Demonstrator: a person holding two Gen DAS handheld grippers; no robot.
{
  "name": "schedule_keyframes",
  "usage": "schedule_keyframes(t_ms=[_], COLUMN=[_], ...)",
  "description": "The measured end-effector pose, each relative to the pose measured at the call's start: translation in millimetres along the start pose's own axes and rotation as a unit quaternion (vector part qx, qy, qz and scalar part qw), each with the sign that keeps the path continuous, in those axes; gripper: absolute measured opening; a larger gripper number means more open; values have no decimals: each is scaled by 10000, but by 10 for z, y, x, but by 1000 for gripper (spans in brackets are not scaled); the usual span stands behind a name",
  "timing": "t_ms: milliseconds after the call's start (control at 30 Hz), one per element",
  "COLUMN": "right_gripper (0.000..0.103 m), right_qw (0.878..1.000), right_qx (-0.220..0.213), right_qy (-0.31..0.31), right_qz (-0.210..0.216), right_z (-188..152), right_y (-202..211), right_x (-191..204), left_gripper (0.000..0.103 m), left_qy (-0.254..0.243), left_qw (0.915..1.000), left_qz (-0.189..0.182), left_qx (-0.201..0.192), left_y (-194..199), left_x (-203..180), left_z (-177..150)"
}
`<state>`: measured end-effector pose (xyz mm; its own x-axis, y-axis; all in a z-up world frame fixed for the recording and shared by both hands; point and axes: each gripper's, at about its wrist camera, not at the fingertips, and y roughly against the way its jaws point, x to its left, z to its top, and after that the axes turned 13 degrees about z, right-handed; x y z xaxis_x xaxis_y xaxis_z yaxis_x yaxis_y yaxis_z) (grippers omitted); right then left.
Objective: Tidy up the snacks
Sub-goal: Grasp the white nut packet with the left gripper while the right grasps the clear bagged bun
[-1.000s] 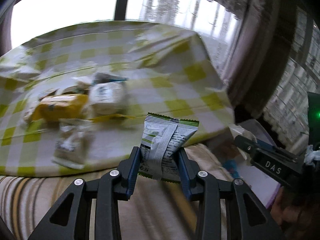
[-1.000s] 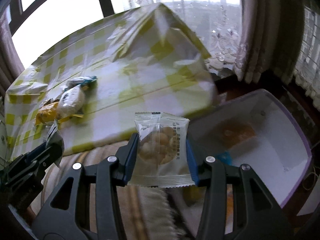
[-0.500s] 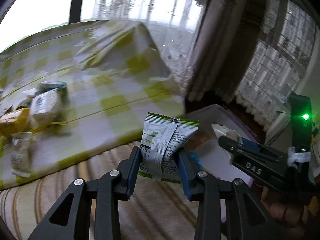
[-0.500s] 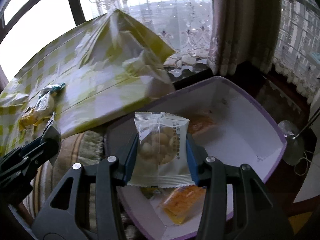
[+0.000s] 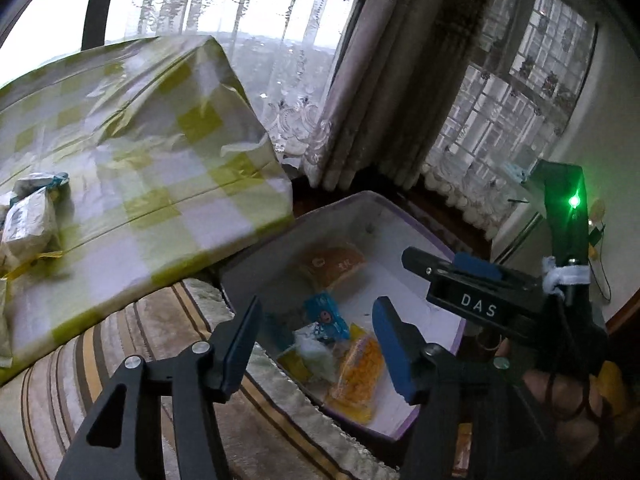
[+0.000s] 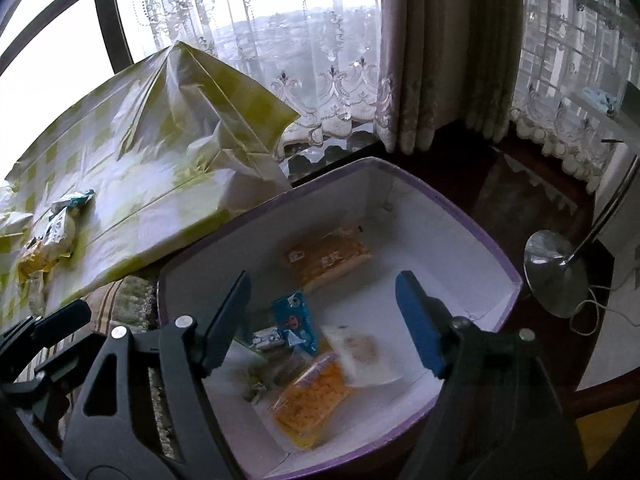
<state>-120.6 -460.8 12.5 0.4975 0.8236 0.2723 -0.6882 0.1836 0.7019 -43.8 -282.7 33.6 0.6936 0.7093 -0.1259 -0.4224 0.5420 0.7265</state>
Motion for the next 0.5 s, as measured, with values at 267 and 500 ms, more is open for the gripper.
schedule_keyframes(t_ms=[267, 500], right_gripper=[77, 77], right_qw=[9995, 9990], right_qx=[159, 242], right_qy=[121, 276], right_qz=[239, 271], right_z=[-66, -104], right_y=[-78, -103], right_x=[129, 282], left_gripper=[58, 58], left_qy=[173, 382], left_qw=[9998, 9985], left_qz=[104, 375], left_qx=[-64, -138], left_y=[34, 89], left_x=[116, 302], left_z=[-10, -15])
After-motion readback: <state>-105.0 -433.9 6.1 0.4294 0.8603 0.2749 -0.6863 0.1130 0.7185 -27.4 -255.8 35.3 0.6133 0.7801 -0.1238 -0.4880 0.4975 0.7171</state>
